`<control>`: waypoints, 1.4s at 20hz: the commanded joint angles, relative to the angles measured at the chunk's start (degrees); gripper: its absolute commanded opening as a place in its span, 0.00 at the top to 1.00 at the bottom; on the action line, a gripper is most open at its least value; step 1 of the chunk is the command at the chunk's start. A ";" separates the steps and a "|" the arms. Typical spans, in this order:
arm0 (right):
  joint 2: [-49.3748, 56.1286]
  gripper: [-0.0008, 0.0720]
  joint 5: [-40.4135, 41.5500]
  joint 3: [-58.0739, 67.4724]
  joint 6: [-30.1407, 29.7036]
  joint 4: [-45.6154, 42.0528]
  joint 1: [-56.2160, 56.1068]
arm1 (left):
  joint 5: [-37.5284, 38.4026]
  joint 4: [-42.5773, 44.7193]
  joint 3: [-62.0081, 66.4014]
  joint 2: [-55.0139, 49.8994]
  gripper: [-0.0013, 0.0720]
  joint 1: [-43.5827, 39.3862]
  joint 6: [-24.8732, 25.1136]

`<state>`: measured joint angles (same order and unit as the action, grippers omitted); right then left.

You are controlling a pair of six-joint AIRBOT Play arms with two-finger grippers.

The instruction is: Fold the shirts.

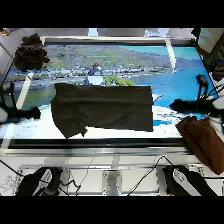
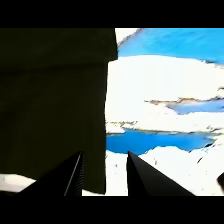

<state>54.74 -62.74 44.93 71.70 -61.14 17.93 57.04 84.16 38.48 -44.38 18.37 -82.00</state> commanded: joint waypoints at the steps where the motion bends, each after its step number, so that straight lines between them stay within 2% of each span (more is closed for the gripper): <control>1: -2.08 0.53 2.01 -13.05 -0.70 10.67 0.76 | 1.33 -12.63 -13.25 6.84 0.15 1.99 -1.20; 4: -2.08 0.53 2.14 -17.55 -2.75 16.98 0.72 | 2.08 -20.87 -14.45 6.84 0.15 1.99 -2.40; 7: -2.08 0.53 2.19 -17.88 -4.00 19.96 0.72 | 3.02 -19.80 -14.45 6.34 0.15 1.99 -6.58; 10: -2.08 0.53 2.21 -17.88 -5.81 22.43 0.72 | 7.67 -19.43 -14.47 3.91 0.15 1.97 -7.21; 13: -2.08 0.53 2.54 -17.88 -6.27 22.80 0.72 | 6.49 -19.63 -14.45 -0.70 0.15 1.97 -8.13; 18: -2.10 0.53 2.45 -17.88 -7.30 23.21 0.72 | 2.16 -23.06 -14.45 -10.29 0.15 1.88 -7.43; 20: -2.08 0.53 2.43 -17.88 -7.28 23.21 0.72 | -0.68 -26.40 -14.45 -13.18 0.22 1.88 -6.21; 23: -2.10 0.53 2.43 -17.88 -7.28 23.21 0.72 | -1.42 -29.31 -14.45 -16.76 0.26 1.86 -4.46; 25: -2.08 0.53 2.36 -17.88 -7.26 23.23 0.72 | -1.68 -29.88 -14.45 -18.23 0.42 1.86 -4.22; 28: -2.10 0.54 1.60 -17.88 -7.19 23.21 0.72 | -1.73 -32.20 -14.43 -18.97 0.89 1.86 -2.32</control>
<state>52.71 -60.49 27.07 64.47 -37.98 18.63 55.86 54.52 24.01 -61.98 20.25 -86.15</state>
